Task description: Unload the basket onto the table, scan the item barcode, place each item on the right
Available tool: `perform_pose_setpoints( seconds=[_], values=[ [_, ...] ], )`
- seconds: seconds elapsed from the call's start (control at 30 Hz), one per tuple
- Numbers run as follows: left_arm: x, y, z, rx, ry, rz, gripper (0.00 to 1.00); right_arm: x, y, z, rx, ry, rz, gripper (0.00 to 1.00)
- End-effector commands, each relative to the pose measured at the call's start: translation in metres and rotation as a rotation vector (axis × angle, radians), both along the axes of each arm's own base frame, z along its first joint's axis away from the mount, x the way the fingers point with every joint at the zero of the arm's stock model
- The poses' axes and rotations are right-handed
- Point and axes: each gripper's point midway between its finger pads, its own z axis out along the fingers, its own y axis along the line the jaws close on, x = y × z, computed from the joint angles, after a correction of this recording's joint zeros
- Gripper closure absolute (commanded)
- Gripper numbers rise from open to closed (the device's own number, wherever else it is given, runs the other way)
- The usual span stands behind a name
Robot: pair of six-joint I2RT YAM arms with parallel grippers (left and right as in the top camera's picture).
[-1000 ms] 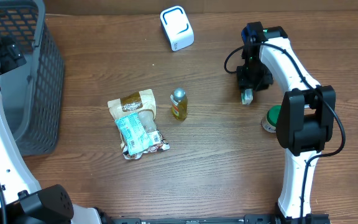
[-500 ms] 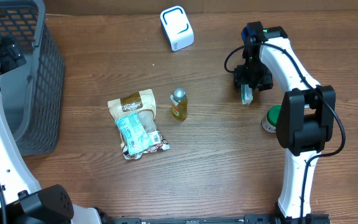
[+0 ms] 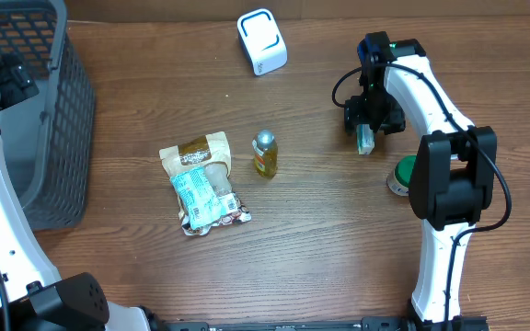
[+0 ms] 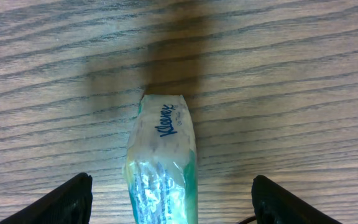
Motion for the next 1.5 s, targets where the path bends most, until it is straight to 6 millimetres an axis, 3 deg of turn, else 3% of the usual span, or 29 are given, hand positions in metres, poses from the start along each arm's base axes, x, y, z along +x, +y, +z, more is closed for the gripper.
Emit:
perform_pose_setpoints(
  seconds=[0.0, 0.1, 0.33, 0.9, 1.13, 1.47],
  values=[
    [0.002, -0.002, 0.005, 0.011, -0.007, -0.021, 0.0, 0.001, 0.003, 0.0, 0.01, -0.004, -0.002, 0.21],
    [0.002, -0.002, 0.005, 0.011, -0.007, -0.02, 0.0, 0.003, 0.003, 0.0, 0.013, -0.012, -0.002, 0.0],
    [0.002, -0.002, 0.005, 0.011, -0.007, -0.021, 0.0, 0.006, 0.024, 0.0, 0.132, -0.019, -0.005, 0.0],
    [0.002, -0.002, 0.005, 0.011, -0.007, -0.02, 0.0, 0.007, 0.025, 0.0, 0.137, -0.023, -0.006, 0.08],
    [0.002, -0.002, 0.005, 0.011, -0.007, -0.02, 0.0, 0.006, 0.051, 0.004, 0.291, -0.014, -0.009, 0.07],
    [0.002, -0.002, 0.005, 0.011, -0.007, -0.021, 0.01, 0.004, 0.064, 0.007, 0.361, -0.003, -0.009, 0.07]
  ],
)
